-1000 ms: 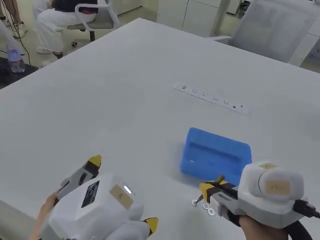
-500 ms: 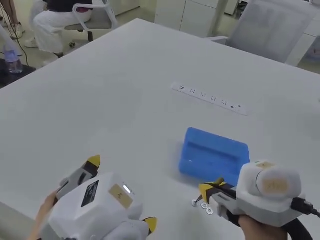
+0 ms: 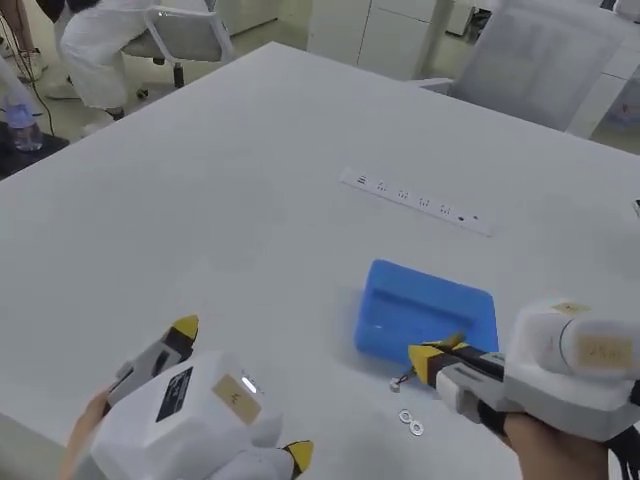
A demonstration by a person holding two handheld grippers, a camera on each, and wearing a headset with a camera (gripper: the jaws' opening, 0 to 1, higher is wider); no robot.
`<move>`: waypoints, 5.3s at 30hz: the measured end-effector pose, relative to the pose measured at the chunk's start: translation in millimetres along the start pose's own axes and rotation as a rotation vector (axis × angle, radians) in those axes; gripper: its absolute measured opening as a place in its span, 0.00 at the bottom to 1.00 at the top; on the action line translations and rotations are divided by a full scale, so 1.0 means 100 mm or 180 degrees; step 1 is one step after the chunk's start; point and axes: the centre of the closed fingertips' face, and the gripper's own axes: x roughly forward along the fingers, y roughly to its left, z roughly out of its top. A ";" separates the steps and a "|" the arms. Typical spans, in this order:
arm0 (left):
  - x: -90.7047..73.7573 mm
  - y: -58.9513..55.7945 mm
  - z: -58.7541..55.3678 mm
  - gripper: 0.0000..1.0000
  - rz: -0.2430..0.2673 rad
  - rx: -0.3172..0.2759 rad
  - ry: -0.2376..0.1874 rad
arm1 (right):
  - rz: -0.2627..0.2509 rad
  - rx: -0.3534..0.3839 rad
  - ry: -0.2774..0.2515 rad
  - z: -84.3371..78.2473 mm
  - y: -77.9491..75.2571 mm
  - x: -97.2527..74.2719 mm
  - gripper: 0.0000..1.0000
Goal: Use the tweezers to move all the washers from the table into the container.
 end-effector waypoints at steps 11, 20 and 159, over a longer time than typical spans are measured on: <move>0.00 -0.01 -0.01 0.92 -0.0009 0.0023 0.0018 | -0.0219 0.0113 -0.0204 0.32 -0.39 0.07 0.02; 0.01 0.00 -0.03 0.92 0.0009 0.0035 0.0049 | -0.0240 0.0085 -0.0134 0.33 -0.49 0.36 0.02; -0.11 -0.07 0.16 0.96 -0.0235 -0.0164 -0.0109 | -0.0097 0.0113 -0.0157 0.13 -0.25 -0.22 0.02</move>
